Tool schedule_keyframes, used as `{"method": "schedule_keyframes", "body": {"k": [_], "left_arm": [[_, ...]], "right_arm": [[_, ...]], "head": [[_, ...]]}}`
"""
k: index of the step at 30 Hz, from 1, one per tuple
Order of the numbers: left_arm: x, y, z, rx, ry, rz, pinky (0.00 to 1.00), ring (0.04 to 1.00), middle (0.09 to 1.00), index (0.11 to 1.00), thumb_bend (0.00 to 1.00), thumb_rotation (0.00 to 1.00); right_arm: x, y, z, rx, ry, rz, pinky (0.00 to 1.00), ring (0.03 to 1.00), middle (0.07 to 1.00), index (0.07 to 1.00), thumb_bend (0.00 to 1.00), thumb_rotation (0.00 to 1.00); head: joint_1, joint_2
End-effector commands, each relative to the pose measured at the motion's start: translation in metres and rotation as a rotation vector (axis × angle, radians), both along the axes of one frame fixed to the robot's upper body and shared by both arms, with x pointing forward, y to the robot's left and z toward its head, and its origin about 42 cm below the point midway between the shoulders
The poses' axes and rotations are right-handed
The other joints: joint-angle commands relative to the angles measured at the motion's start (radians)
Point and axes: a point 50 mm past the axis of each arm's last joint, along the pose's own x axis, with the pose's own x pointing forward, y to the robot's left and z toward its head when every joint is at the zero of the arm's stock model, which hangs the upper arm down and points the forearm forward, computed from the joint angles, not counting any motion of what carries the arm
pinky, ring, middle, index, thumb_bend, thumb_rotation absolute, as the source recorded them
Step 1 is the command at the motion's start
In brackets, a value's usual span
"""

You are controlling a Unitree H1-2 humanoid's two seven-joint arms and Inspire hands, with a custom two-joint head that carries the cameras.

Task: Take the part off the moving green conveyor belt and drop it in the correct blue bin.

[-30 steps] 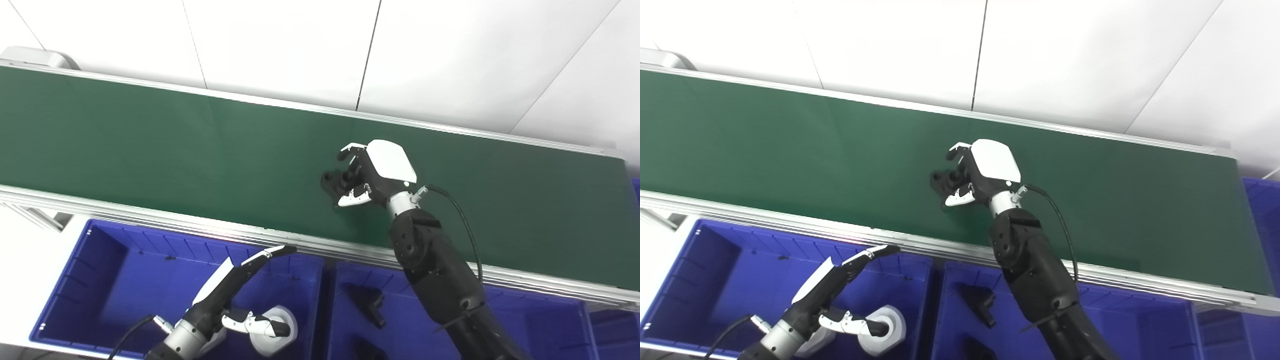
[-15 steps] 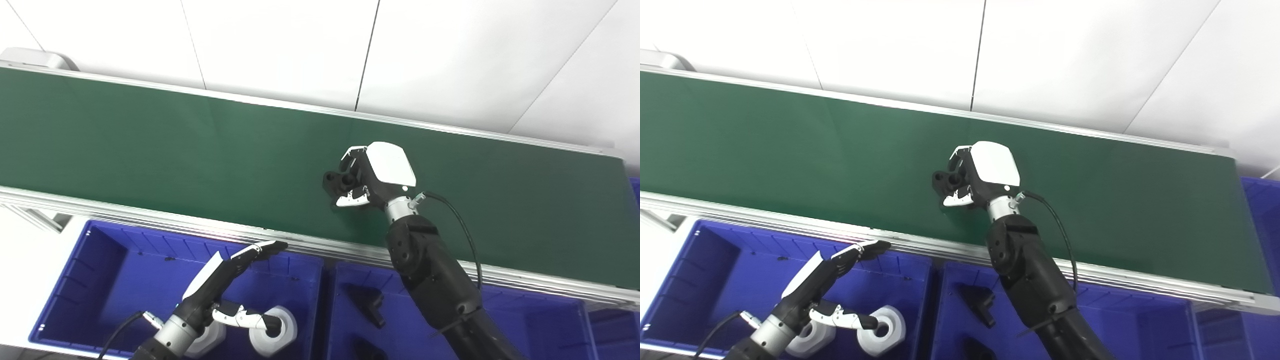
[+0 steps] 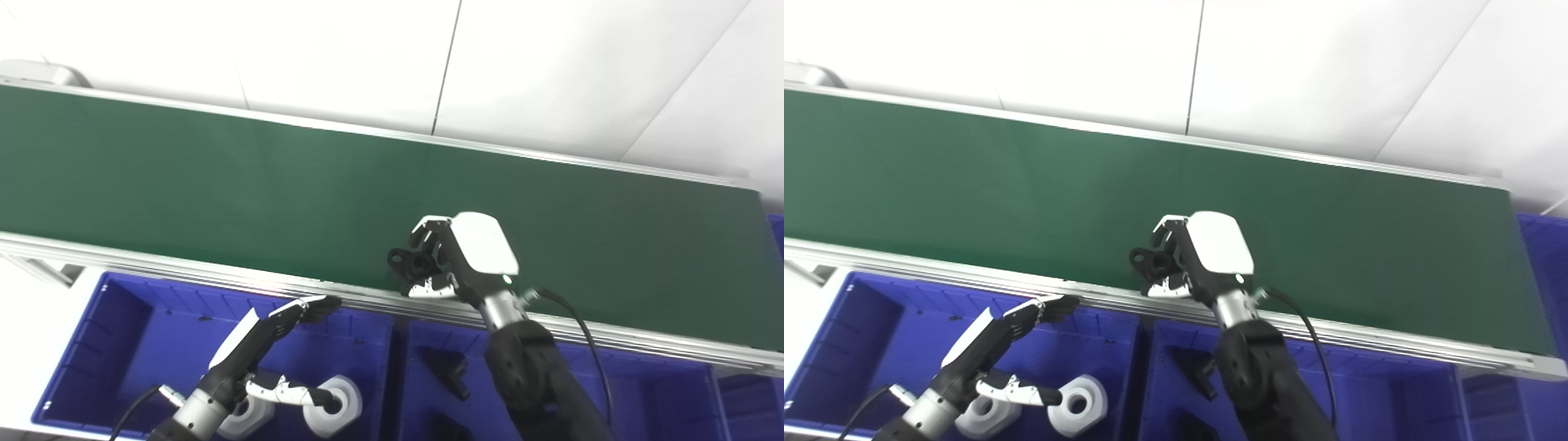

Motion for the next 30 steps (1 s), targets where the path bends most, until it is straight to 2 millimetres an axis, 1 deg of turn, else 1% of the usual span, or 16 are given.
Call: {"method": "schedule_keyframes", "body": {"k": [1, 5, 6, 8, 9, 12, 13, 16, 18, 22, 23, 24, 25, 27, 28, 30], "left_arm": [[0.003, 0.001, 0.012, -0.025, -0.063, -0.016, 0.81, 0.832, 0.836, 0.802, 0.89, 0.34], [0.002, -0.002, 0.019, -0.043, -0.083, -0.025, 0.81, 0.834, 0.838, 0.801, 0.90, 0.33], [0.002, -0.003, 0.021, -0.046, -0.086, -0.027, 0.81, 0.835, 0.838, 0.801, 0.90, 0.33], [0.002, -0.005, 0.025, -0.045, -0.104, -0.036, 0.81, 0.837, 0.840, 0.805, 0.89, 0.33], [0.003, -0.007, 0.028, -0.042, -0.118, -0.039, 0.81, 0.835, 0.839, 0.806, 0.89, 0.33], [0.003, -0.014, 0.034, -0.046, -0.145, -0.042, 0.80, 0.829, 0.833, 0.805, 0.89, 0.34], [0.004, -0.017, 0.036, -0.048, -0.154, -0.042, 0.80, 0.828, 0.832, 0.805, 0.89, 0.34], [0.006, -0.025, 0.041, -0.045, -0.161, -0.044, 0.78, 0.816, 0.824, 0.801, 0.91, 0.34], [0.006, -0.030, 0.044, -0.045, -0.157, -0.043, 0.77, 0.813, 0.822, 0.799, 0.91, 0.35], [0.006, -0.035, 0.049, -0.051, -0.146, -0.042, 0.78, 0.821, 0.828, 0.802, 0.92, 0.35], [0.006, -0.036, 0.051, -0.052, -0.144, -0.040, 0.79, 0.822, 0.828, 0.801, 0.92, 0.34], [0.005, -0.036, 0.052, -0.051, -0.143, -0.039, 0.78, 0.821, 0.828, 0.800, 0.92, 0.34], [0.005, -0.036, 0.052, -0.049, -0.141, -0.039, 0.78, 0.820, 0.828, 0.799, 0.92, 0.34], [0.005, -0.036, 0.053, -0.048, -0.137, -0.040, 0.78, 0.820, 0.829, 0.801, 0.92, 0.35], [0.005, -0.036, 0.054, -0.049, -0.134, -0.040, 0.78, 0.822, 0.832, 0.802, 0.92, 0.35], [0.004, -0.035, 0.054, -0.052, -0.132, -0.038, 0.78, 0.823, 0.833, 0.802, 0.92, 0.34]], "right_arm": [[-0.004, -0.003, 0.030, 0.049, -0.074, -0.024, 0.29, 0.366, 0.416, 0.529, 0.52, 0.00], [-0.038, -0.021, 0.051, 0.091, -0.090, -0.041, 0.30, 0.372, 0.415, 0.526, 0.52, 0.00], [-0.042, -0.023, 0.053, 0.095, -0.089, -0.043, 0.29, 0.362, 0.410, 0.525, 0.52, 0.00], [-0.056, -0.030, 0.056, 0.109, -0.066, -0.052, 0.27, 0.347, 0.403, 0.523, 0.52, 0.00], [-0.065, -0.035, 0.055, 0.120, -0.048, -0.052, 0.27, 0.350, 0.405, 0.523, 0.52, 0.00], [-0.082, -0.047, 0.050, 0.132, -0.006, -0.052, 0.28, 0.359, 0.412, 0.525, 0.52, 0.00], [-0.087, -0.053, 0.044, 0.126, 0.014, -0.047, 0.27, 0.355, 0.412, 0.525, 0.52, 0.00], [-0.100, -0.069, 0.028, 0.102, 0.103, -0.021, 0.22, 0.289, 0.467, 0.490, 0.53, 0.00], [-0.106, -0.079, 0.019, 0.083, 0.168, 0.000, 0.25, 0.319, 0.415, 0.514, 0.52, 0.00], [-0.106, -0.094, 0.006, 0.040, 0.294, 0.047, 0.27, 0.345, 0.403, 0.520, 0.52, 0.00], [-0.105, -0.097, 0.003, 0.027, 0.327, 0.053, 0.27, 0.334, 0.438, 0.504, 0.52, 0.00], [-0.104, -0.100, 0.000, 0.007, 0.354, 0.060, 0.27, 0.342, 0.418, 0.508, 0.52, 0.00], [-0.103, -0.102, -0.003, -0.015, 0.377, 0.064, 0.27, 0.341, 0.453, 0.496, 0.52, 0.00], [-0.099, -0.105, -0.011, -0.056, 0.405, 0.072, 0.29, 0.363, 0.410, 0.504, 0.52, 0.00], [-0.097, -0.106, -0.015, -0.077, 0.422, 0.069, 0.28, 0.356, 0.455, 0.493, 0.53, 0.00], [-0.092, -0.108, -0.026, -0.115, 0.460, 0.047, 0.27, 0.340, 0.471, 0.489, 0.53, 0.00]], "head": [[0.000, 0.001], [0.034, 0.065], [0.034, 0.065], [0.048, 0.093], [0.069, 0.116], [0.096, 0.133], [0.122, 0.154], [0.144, 0.177], [0.156, 0.189], [0.171, 0.205], [0.171, 0.205], [0.169, 0.208], [0.168, 0.208], [0.165, 0.207], [0.162, 0.207], [0.170, 0.207]]}}
